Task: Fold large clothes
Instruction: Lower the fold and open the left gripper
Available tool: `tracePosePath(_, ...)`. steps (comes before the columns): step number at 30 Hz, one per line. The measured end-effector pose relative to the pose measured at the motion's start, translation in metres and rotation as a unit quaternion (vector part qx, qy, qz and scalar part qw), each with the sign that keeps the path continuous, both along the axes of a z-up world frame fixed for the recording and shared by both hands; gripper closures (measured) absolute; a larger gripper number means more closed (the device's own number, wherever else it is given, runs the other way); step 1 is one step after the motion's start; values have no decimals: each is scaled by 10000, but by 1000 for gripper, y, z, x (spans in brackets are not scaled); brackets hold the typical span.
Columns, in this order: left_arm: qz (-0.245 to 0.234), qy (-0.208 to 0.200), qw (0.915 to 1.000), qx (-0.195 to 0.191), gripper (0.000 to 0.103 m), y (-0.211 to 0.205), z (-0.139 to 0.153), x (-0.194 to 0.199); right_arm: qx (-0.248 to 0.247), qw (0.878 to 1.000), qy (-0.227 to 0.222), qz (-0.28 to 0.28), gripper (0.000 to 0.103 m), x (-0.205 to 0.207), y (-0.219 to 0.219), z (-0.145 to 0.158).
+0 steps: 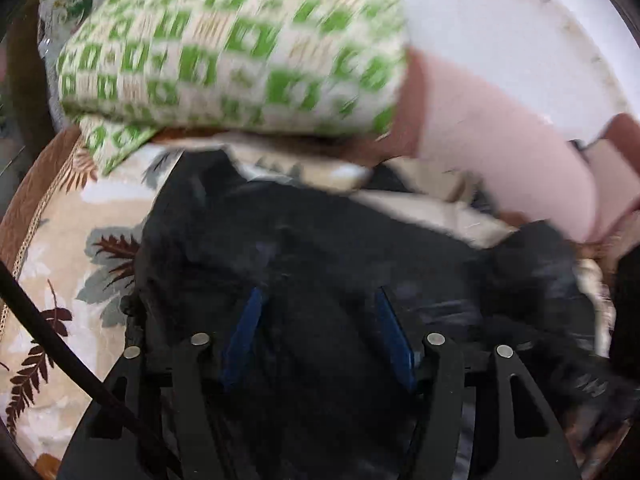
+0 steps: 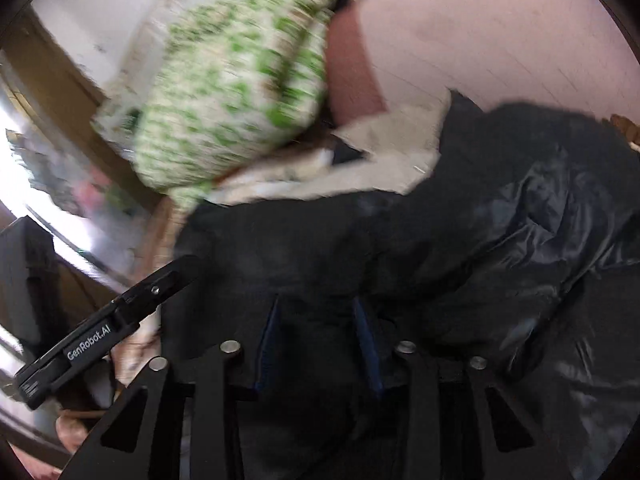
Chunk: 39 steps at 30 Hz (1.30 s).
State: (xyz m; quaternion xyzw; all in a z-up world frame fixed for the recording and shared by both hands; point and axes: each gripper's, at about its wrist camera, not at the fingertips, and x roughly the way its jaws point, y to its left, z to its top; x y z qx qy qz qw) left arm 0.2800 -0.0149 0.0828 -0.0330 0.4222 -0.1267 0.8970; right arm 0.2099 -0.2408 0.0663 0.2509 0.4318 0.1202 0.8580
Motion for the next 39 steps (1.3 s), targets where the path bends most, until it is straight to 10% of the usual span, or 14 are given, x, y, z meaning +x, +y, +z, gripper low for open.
tracePosePath(3, 494, -11, 9982, 337, 44, 8, -10, 19, 172, 9990, 75, -406, 101, 10, -35, -16)
tracePosePath(21, 1552, 143, 9878, -18, 27, 128, 2, 41, -165, 9679, 276, -2492, 100, -48, -204, 5)
tracePosePath(31, 1195, -729, 9873, 747, 26, 125, 78, -104, -1002, 9688, -146, -2261, 59, -199, -191, 75)
tracePosePath(39, 967, -1038, 9856, 924, 26, 97, 91, -214, -717, 9804, -111, -1831, 41, -277, -141, 50)
